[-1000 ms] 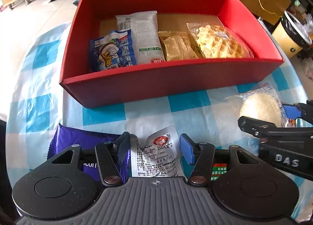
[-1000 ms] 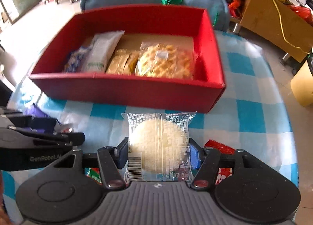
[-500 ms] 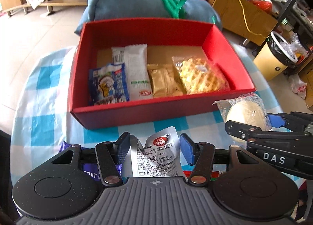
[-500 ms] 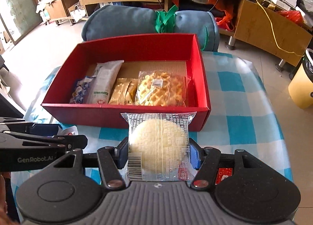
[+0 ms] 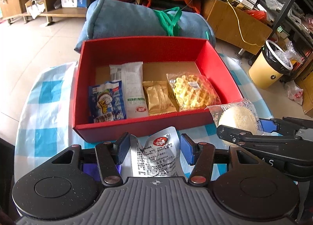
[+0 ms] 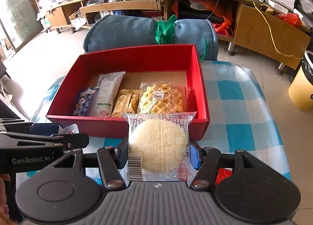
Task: Organize snacks
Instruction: 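Carry the duck-neck packet with the left tool while the right tool carries the cake packet to the box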
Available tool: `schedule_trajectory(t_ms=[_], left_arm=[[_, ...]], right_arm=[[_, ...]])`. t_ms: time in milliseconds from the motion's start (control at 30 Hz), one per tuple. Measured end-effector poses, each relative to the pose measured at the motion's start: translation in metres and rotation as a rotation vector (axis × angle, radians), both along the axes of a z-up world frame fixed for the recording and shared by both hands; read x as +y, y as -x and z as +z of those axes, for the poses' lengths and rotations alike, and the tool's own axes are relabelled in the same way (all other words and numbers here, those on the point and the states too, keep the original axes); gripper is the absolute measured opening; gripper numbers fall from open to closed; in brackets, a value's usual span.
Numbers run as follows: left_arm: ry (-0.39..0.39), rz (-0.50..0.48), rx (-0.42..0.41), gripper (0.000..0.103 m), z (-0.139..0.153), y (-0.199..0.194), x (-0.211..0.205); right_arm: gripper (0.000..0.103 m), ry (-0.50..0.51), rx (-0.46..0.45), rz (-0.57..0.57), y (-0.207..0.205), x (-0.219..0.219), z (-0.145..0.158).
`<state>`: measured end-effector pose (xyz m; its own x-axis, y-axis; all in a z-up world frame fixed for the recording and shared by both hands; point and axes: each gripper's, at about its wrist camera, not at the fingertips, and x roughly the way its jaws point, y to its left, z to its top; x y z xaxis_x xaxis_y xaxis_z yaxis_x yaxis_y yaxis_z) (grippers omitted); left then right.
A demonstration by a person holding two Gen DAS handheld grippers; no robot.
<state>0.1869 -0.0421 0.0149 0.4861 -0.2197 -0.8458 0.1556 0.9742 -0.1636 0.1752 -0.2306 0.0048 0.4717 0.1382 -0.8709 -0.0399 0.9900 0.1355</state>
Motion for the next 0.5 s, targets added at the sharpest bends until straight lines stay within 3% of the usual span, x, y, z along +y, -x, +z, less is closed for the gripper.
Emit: schedule_trajectory(t_ms=[500], left_arm=[[0.013,0.023,-0.047,0.063,0.018,-0.012,0.002]], right_arm=[[0.055,-0.023,-0.040,-0.019,-0.012,-0.001,0.013]])
